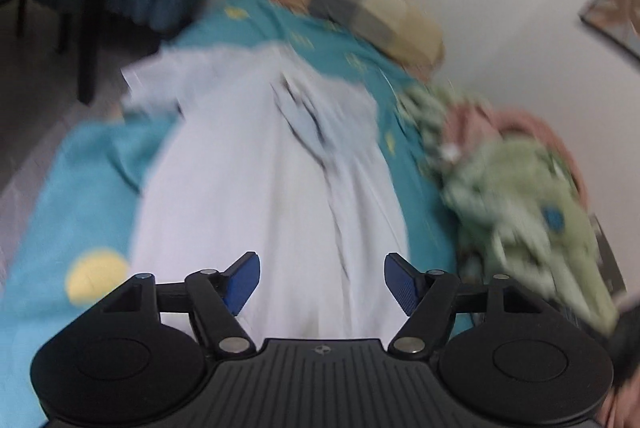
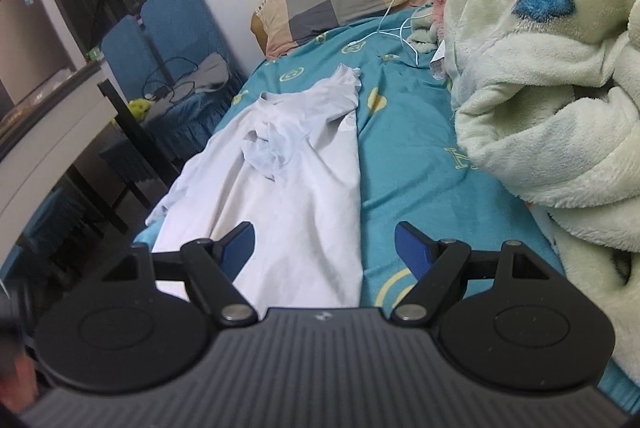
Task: Fold clothes
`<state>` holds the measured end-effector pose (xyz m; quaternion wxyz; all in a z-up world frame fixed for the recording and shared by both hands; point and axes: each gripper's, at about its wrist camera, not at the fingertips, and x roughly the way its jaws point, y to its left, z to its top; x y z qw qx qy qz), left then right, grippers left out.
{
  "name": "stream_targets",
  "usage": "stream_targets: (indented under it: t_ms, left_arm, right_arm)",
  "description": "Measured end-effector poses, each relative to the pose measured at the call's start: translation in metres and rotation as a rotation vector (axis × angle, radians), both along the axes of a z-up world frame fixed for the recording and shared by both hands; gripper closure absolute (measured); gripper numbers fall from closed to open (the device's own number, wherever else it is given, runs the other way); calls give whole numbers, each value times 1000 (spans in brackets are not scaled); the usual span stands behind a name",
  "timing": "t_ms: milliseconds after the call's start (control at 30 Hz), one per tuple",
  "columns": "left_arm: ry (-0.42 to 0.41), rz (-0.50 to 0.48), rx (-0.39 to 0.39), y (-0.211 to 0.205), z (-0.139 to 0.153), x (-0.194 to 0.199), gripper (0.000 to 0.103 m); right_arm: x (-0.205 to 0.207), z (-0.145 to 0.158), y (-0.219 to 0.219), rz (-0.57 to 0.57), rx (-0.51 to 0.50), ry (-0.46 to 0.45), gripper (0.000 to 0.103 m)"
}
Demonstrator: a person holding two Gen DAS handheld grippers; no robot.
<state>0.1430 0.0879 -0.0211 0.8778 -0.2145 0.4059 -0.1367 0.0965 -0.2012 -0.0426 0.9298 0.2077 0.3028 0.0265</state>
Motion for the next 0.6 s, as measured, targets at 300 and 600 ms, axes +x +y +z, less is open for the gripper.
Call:
stream_targets:
  t_ms: [300, 600]
  left_arm:
    - [109, 402, -376, 126, -75, 143, 32]
    - [83, 455, -328, 132, -118, 174, 47]
  right_arm:
    - [38, -12, 7, -42, -2, 4, 24]
    - [69, -35, 18, -6, -15, 41, 24]
